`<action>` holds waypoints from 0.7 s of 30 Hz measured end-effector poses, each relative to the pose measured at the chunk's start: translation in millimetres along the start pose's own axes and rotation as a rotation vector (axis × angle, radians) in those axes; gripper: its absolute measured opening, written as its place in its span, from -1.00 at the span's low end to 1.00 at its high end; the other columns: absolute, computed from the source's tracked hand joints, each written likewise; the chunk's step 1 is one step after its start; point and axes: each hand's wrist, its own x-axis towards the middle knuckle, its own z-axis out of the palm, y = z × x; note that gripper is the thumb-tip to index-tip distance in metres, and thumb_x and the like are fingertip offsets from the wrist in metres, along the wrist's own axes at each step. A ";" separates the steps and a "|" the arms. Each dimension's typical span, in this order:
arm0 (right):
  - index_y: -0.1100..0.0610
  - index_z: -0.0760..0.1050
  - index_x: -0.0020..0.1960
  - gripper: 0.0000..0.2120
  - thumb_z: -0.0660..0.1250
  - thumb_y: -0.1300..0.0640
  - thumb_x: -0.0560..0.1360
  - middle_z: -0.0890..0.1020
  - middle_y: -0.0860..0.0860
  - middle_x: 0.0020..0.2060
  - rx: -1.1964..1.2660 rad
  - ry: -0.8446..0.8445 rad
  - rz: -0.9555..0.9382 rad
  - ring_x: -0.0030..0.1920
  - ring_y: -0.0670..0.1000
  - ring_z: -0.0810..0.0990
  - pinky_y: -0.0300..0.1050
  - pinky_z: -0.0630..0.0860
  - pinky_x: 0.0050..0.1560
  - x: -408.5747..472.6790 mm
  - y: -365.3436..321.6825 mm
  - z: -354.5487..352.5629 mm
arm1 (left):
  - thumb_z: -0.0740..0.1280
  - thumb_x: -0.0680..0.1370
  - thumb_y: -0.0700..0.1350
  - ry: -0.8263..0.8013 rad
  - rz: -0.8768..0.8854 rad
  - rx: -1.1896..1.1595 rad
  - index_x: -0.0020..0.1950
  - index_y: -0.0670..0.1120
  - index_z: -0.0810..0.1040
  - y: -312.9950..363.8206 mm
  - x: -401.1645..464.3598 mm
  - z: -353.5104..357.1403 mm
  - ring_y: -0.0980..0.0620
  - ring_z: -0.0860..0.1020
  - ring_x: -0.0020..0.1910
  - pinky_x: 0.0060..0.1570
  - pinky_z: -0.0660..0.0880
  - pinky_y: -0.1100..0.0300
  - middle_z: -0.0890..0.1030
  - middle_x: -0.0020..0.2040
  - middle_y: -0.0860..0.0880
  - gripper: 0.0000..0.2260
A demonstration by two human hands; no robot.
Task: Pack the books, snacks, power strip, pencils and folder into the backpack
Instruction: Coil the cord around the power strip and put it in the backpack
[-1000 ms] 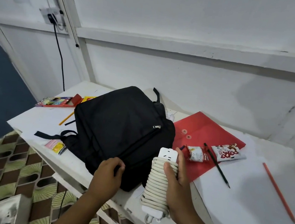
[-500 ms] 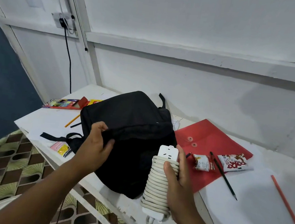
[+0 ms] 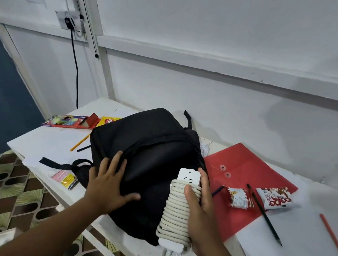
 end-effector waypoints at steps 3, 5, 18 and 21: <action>-0.48 0.31 0.34 -0.54 0.31 -0.01 0.59 0.57 -0.26 0.24 -0.010 0.014 0.017 0.18 -0.16 0.60 0.03 0.56 0.24 9.0 -0.1 5.2 | 0.19 0.19 0.66 -0.144 -0.108 -0.044 0.62 -0.01 0.12 5.3 3.2 5.6 -0.36 0.09 0.53 0.31 0.30 -0.35 -0.03 0.64 -0.09 0.16; -0.47 0.30 0.35 -0.54 0.30 -0.02 0.60 0.56 -0.27 0.23 -0.015 0.012 0.028 0.16 -0.18 0.61 0.00 0.58 0.21 14.9 -0.3 11.0 | 0.26 0.35 0.52 -0.201 -0.161 -0.127 0.63 0.07 -0.03 6.0 12.1 1.7 -0.33 -0.03 0.57 0.38 0.27 -0.35 -0.16 0.63 -0.04 0.01; -0.39 0.27 0.41 -0.54 0.30 -0.03 0.61 0.62 -0.13 0.10 -0.136 -0.290 0.187 -0.10 -0.17 0.69 -0.25 0.60 -0.23 56.0 -0.4 87.1 | 0.30 0.64 -0.04 -0.022 -0.153 -0.866 0.13 0.18 0.50 -30.6 42.7 -92.9 0.29 0.56 -0.11 -0.18 0.43 0.46 0.60 -0.08 0.19 -0.88; -0.28 0.22 0.49 -0.47 0.31 -0.06 0.59 0.58 -0.16 0.12 -0.238 -0.359 0.228 -0.02 -0.11 0.66 -0.22 0.59 -0.17 71.7 -3.9 108.4 | 0.30 0.64 -0.06 0.020 -0.151 -0.943 0.10 0.17 0.53 -30.6 44.3 -99.2 0.29 0.55 -0.09 -0.16 0.43 0.45 0.63 -0.07 0.15 -0.88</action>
